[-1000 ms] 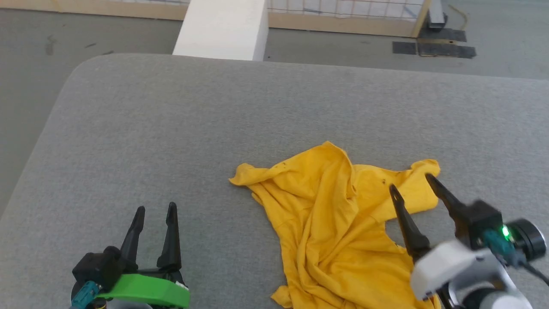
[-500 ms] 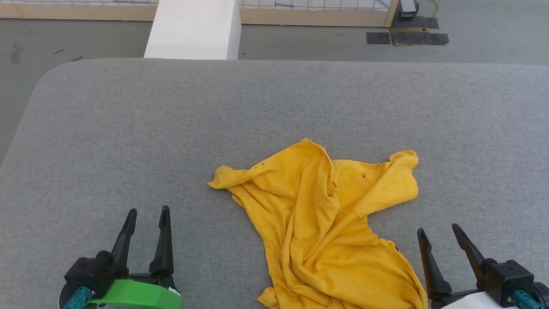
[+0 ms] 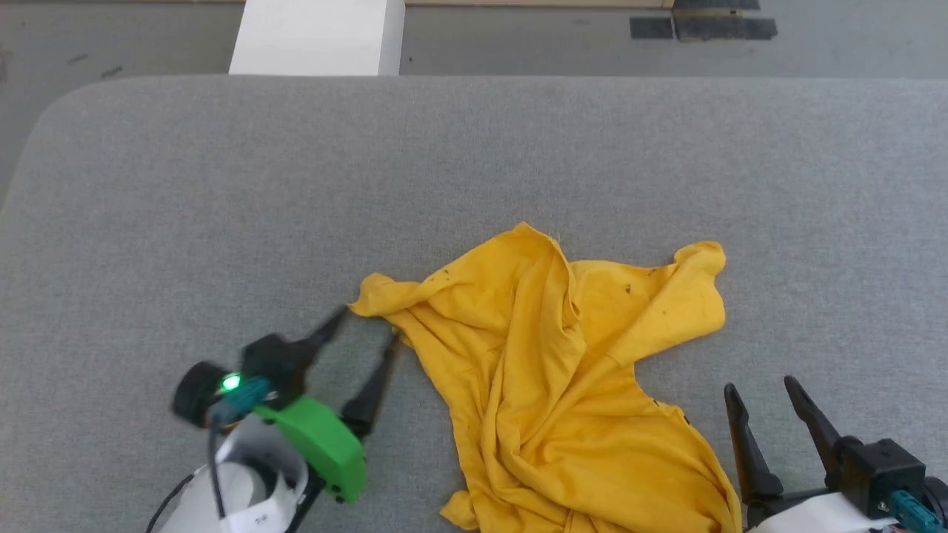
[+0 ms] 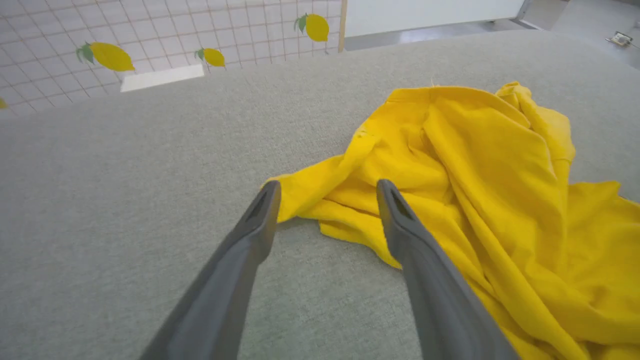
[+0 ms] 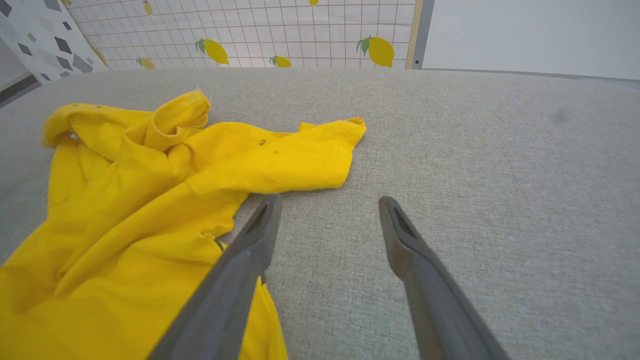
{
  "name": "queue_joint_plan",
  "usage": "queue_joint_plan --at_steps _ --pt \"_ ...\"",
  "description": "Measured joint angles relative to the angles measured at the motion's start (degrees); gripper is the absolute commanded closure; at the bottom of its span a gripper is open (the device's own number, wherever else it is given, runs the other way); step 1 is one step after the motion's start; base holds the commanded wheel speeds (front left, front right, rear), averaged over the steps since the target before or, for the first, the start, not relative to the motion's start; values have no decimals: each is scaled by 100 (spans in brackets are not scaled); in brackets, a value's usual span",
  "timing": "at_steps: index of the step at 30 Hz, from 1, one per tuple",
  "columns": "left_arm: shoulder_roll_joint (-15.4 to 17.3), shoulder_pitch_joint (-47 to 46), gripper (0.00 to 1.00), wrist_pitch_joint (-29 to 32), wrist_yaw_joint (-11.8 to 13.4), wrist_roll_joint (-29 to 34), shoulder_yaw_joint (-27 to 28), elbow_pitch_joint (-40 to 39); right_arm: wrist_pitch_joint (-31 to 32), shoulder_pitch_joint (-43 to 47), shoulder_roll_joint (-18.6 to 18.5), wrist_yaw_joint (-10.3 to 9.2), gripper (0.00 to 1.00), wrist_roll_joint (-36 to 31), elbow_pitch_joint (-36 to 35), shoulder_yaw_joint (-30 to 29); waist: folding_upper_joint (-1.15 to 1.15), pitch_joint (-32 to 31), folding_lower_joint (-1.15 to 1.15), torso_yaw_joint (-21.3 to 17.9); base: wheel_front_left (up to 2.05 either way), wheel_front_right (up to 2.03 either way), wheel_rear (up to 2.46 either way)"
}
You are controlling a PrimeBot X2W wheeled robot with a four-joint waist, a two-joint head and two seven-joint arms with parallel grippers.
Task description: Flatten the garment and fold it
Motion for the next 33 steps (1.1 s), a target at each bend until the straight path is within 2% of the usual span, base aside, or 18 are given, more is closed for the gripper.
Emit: queue_joint_plan --at_steps 4,11,20,21,22,29,33 --pt "204 -408 0 667 -19 -481 -509 62 -3 -119 1 0 0 1 30 44 0 175 0 -18 0 0 0" --pt "135 -623 0 1274 16 -781 -650 512 -60 -168 1 0 0 11 110 21 0 440 0 -106 0 0 0" --pt "-151 -964 0 1367 268 -790 -676 972 -127 -265 1 0 0 43 211 16 0 529 0 -173 0 0 0" --pt "-196 -989 73 1332 268 -791 -681 1046 -127 -275 1 0 0 44 222 18 0 528 0 -175 0 0 0" --pt "-223 -1010 100 1299 268 -791 -691 1113 -129 -282 1 0 0 44 231 18 0 524 0 -177 0 0 0" --pt "-312 -1041 100 1060 253 -1127 -527 1374 -126 -302 0 0 0 41 265 -51 0 401 0 -110 0 0 0" --pt "-105 -764 100 979 283 -1497 -102 1215 -90 -300 2 0 0 32 263 -58 0 266 0 -35 0 0 0"
